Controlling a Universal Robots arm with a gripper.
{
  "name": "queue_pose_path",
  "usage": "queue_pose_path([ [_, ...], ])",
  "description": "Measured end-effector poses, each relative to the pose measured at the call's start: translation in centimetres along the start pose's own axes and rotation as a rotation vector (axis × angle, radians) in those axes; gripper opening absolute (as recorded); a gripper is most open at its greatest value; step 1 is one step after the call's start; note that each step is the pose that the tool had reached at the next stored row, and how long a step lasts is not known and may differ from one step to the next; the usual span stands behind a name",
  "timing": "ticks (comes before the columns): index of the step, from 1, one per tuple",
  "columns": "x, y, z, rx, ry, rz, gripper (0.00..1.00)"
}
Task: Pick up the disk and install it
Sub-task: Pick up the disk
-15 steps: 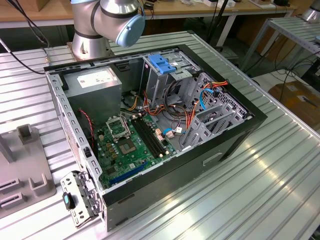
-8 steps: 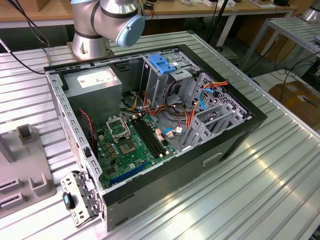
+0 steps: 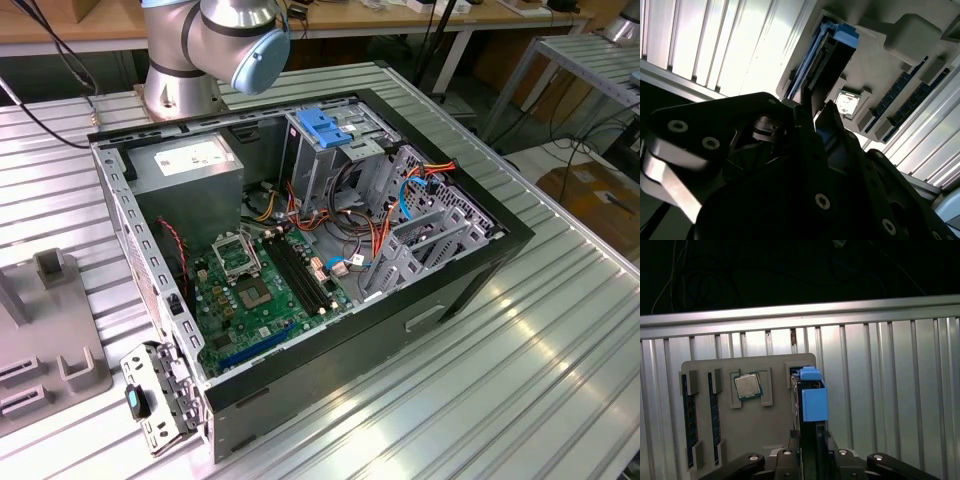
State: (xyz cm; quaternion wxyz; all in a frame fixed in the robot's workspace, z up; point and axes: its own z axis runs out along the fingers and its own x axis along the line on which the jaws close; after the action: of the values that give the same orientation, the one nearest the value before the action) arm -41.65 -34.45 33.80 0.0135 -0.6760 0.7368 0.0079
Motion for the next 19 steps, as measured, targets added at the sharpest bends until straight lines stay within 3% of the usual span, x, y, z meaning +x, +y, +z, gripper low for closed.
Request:
queue_pose_path([
  [1,0.0,0.0,0.0,0.0,0.0,0.0,0.29],
  [3,0.0,0.0,0.01,0.0,0.0,0.0,0.42],
  [5,0.0,0.0,0.02,0.0,0.0,0.0,0.6],
  [19,0.01,0.0,0.49,0.0001,-0.0001,0.0,0.6],
])
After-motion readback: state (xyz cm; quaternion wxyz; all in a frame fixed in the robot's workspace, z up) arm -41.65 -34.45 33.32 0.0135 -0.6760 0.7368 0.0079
